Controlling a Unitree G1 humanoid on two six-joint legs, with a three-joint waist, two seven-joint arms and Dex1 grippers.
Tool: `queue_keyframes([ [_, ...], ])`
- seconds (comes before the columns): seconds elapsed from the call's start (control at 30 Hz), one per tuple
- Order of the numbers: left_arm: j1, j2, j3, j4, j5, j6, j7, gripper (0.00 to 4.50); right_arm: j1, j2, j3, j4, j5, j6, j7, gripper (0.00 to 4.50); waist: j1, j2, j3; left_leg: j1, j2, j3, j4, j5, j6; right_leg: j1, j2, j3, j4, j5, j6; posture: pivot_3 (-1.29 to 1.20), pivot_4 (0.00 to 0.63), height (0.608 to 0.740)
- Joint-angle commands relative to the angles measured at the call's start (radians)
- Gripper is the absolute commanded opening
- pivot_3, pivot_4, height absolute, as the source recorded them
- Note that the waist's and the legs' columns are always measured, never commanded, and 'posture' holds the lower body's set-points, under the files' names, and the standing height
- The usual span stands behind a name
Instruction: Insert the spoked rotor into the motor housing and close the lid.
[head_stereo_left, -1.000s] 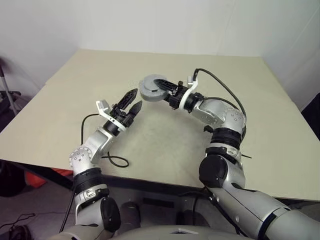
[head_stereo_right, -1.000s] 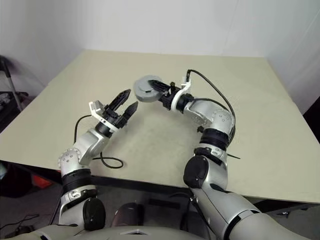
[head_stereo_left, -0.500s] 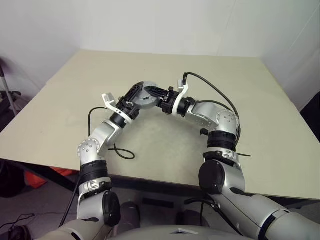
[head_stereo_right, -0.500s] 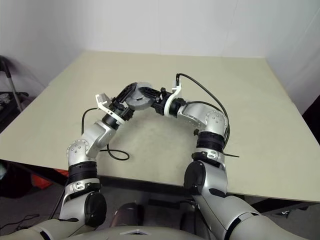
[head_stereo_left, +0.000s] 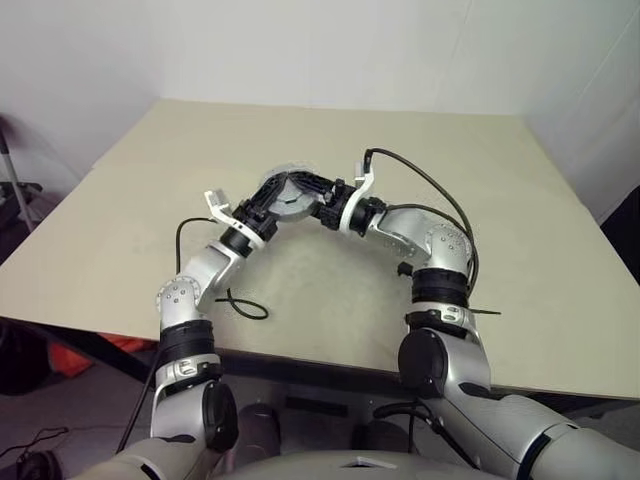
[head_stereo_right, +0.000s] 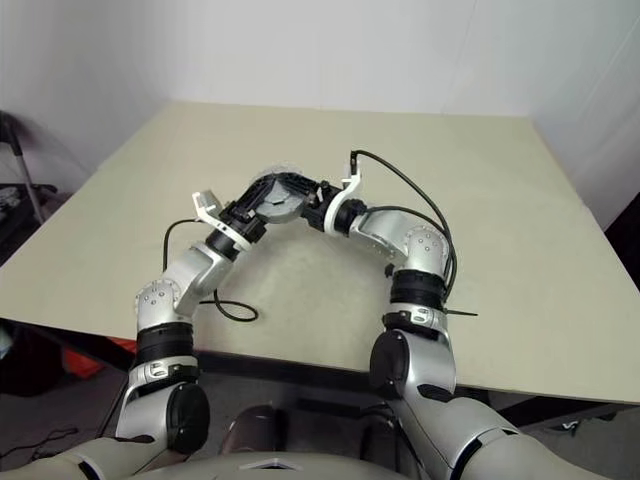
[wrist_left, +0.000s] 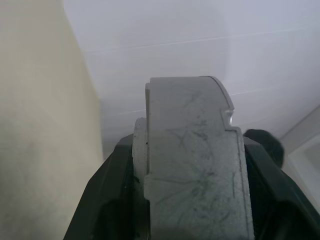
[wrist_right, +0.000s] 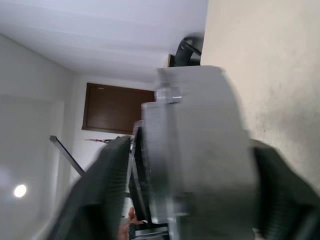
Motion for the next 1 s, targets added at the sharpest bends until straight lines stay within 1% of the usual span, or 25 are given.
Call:
queue_keyframes([
  [0.03,-0.03,0.007,-0.016,-0.012,0.004,-0.006,-0.016,2.22,-0.01,0.016,0.051,-0.085,-0.053,-0.085,0.025,4.46,0.0,0.0,0.0,0.0,0.0,0.0,0.0,0.0,0.0,0.0,0.0,0.0,0.0,0.0,0.0,0.0,0.0,0.74],
  [0.13,-0.027,0.011,-0.019,-0.01,0.038,-0.03,-0.018,2.22,0.003,0.01,0.085,-0.109,-0.112,-0.145,0.034,4.46,0.0,-0.001,0.0,0.0,0.0,0.0,0.0,0.0,0.0,0.0,0.0,0.0,0.0,0.0,0.0,0.0,0.0,0.74],
  [0.23,-0.021,0.027,-0.021,-0.016,0.121,-0.104,-0.024,2.22,0.017,-0.007,0.125,-0.11,-0.205,-0.22,0.043,4.46,0.0,-0.001,0.0,0.0,0.0,0.0,0.0,0.0,0.0,0.0,0.0,0.0,0.0,0.0,0.0,0.0,0.0,0.74],
  [0.27,-0.018,0.035,-0.015,-0.016,0.169,-0.16,-0.028,2.22,0.021,-0.014,0.134,-0.103,-0.233,-0.242,0.049,4.46,-0.001,-0.001,0.0,0.0,0.0,-0.001,0.0,0.0,0.0,0.0,0.0,0.0,0.0,0.0,0.0,0.0,0.0,0.74],
  [0.3,-0.018,0.046,0.008,-0.003,0.215,-0.237,-0.02,2.22,0.025,-0.018,0.136,-0.093,-0.249,-0.256,0.054,4.46,-0.002,-0.001,0.0,0.0,0.0,-0.001,0.0,0.0,0.0,0.0,0.0,0.0,0.0,0.0,0.0,0.0,0.0,0.74],
  [0.37,-0.021,0.079,0.074,0.039,0.256,-0.351,-0.007,2.22,0.029,-0.017,0.111,-0.07,-0.24,-0.265,0.055,4.46,-0.009,-0.002,0.0,0.001,0.0,-0.001,0.0,0.0,0.0,0.0,0.0,0.0,0.001,0.0,0.0,0.0,0.0,0.74],
  [0.47,-0.015,0.123,0.129,0.068,0.298,-0.435,0.025,2.22,0.037,-0.025,0.094,-0.057,-0.242,-0.269,0.066,4.46,-0.018,-0.003,0.0,0.001,0.001,-0.001,0.0,0.0,-0.001,0.0,0.001,-0.001,0.002,0.0,0.001,0.0,0.0,0.74],
  [0.53,-0.016,0.135,0.147,0.077,0.31,-0.454,0.042,2.22,0.041,-0.029,0.092,-0.06,-0.246,-0.269,0.074,4.46,-0.019,-0.005,0.001,0.0,0.001,-0.002,0.0,0.0,-0.001,0.0,0.001,-0.001,0.002,0.0,0.001,0.0,0.0,0.74],
  [0.73,-0.042,0.151,0.178,0.144,0.356,-0.496,0.11,2.22,0.032,-0.028,0.075,-0.032,-0.244,-0.276,0.081,4.46,0.004,-0.009,0.001,-0.001,-0.001,-0.004,0.002,0.0,0.0,0.001,0.0,-0.001,0.002,0.0,0.001,0.0,0.0,0.74],
  [0.9,-0.056,0.165,0.188,0.191,0.402,-0.528,0.145,2.22,0.027,-0.03,0.071,-0.017,-0.25,-0.28,0.083,4.46,-0.001,-0.015,0.002,-0.001,0.0,-0.004,0.004,0.001,-0.002,0.002,0.0,-0.001,0.002,0.001,0.002,0.0,0.0,0.74],
  [1.0,-0.057,0.189,0.195,0.222,0.437,-0.554,0.143,2.22,0.022,-0.025,0.051,0.001,-0.237,-0.278,0.071,4.46,-0.002,-0.015,0.001,0.001,0.0,-0.004,0.004,0.002,-0.003,0.003,0.0,-0.001,0.002,0.002,0.002,0.0,0.0,0.74],
])
